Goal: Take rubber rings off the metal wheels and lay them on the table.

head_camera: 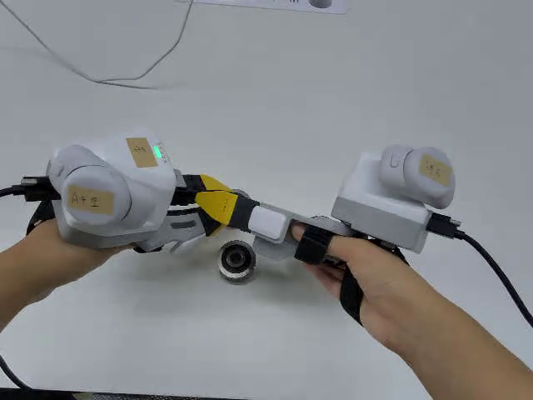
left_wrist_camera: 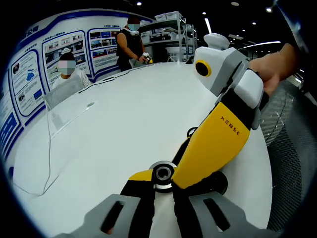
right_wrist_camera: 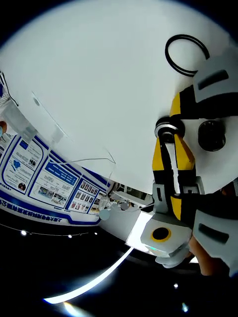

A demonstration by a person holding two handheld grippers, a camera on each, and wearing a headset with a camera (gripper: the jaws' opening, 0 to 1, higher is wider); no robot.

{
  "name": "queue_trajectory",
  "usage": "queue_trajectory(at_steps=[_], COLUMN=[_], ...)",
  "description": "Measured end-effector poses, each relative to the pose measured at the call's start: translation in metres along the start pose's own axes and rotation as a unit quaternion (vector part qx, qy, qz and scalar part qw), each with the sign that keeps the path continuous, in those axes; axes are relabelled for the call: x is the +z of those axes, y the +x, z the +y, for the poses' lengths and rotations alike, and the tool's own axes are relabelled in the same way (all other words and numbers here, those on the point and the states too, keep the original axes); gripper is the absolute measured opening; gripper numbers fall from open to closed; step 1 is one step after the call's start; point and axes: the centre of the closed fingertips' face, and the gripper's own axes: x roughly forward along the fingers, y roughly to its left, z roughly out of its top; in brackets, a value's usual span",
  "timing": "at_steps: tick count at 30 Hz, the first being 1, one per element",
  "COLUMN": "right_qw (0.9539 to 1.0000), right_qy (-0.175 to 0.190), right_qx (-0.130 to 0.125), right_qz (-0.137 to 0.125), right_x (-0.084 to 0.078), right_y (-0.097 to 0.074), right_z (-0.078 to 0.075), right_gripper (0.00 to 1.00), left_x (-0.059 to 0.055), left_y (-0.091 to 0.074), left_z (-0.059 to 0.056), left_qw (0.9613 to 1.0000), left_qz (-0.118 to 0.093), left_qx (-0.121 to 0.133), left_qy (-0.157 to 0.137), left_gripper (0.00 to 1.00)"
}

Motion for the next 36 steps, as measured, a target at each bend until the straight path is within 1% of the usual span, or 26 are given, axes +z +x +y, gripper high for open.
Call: queue_trajectory(at_steps=[2, 3, 5, 10, 13, 16, 18, 19, 20, 21, 23, 30, 36], right_qw=[1.0000, 0.9999, 0.9999, 0.9999, 0.9998, 0.9995, 0.9993, 0.9994, 0.9996, 0.9998, 0.9996, 0.9997, 0.9997], right_qy=[0.003, 0.011, 0.010, 0.002, -0.010, -0.022, -0.022, -0.020, -0.009, -0.004, -0.016, -0.014, -0.016], right_qx=[-0.002, -0.008, -0.008, -0.011, -0.017, -0.021, -0.030, -0.029, -0.024, -0.019, -0.021, -0.017, -0.018], right_qz=[-0.001, -0.004, -0.004, -0.006, -0.009, -0.004, 0.001, 0.002, 0.007, 0.005, 0.007, 0.005, 0.006], right_x=[0.0006, 0.0015, 0.0021, 0.0033, 0.0049, 0.0042, 0.0029, 0.0020, -0.0004, -0.0003, 0.0006, 0.0036, 0.0046], right_y=[0.0005, 0.0010, 0.0019, 0.0032, 0.0056, 0.0059, 0.0060, 0.0057, 0.0045, 0.0039, 0.0060, 0.0040, 0.0025], right_z=[-0.0002, -0.0012, -0.0007, -0.0010, -0.0003, -0.0005, -0.0047, -0.0053, -0.0046, -0.0027, -0.0043, -0.0017, 0.0002], right_gripper=[0.63, 0.63, 0.63, 0.64, 0.64, 0.64, 0.65, 0.66, 0.66, 0.66, 0.67, 0.65, 0.65], left_x=[0.0001, 0.0001, 0.0001, 0.0001, 0.0002, 0.0003, 0.0003, 0.0004, 0.0005, 0.0005, 0.0005, 0.0006, 0.0005], left_y=[0.0000, 0.0000, 0.0000, -0.0001, -0.0002, -0.0004, -0.0004, -0.0003, -0.0003, -0.0003, -0.0003, -0.0002, 0.0000], left_z=[0.0000, 0.0001, 0.0002, 0.0002, 0.0002, 0.0001, -0.0001, -0.0004, -0.0007, -0.0007, -0.0007, -0.0007, -0.0008], left_qw=[1.0000, 1.0000, 1.0000, 1.0000, 1.0000, 1.0000, 1.0000, 1.0000, 1.0000, 1.0000, 1.0000, 1.0000, 1.0000], left_qz=[0.000, 0.000, 0.000, 0.001, 0.001, 0.001, 0.001, 0.001, 0.001, 0.001, 0.000, 0.001, 0.001], left_qx=[0.000, 0.000, 0.001, 0.001, 0.002, 0.002, 0.002, 0.001, 0.001, 0.001, 0.001, 0.001, 0.001], left_qy=[0.000, -0.001, -0.001, -0.001, -0.001, -0.001, -0.001, -0.001, -0.001, 0.000, -0.001, -0.001, -0.001], left_gripper=[0.13, 0.13, 0.13, 0.13, 0.13, 0.13, 0.13, 0.13, 0.13, 0.13, 0.13, 0.13, 0.13])
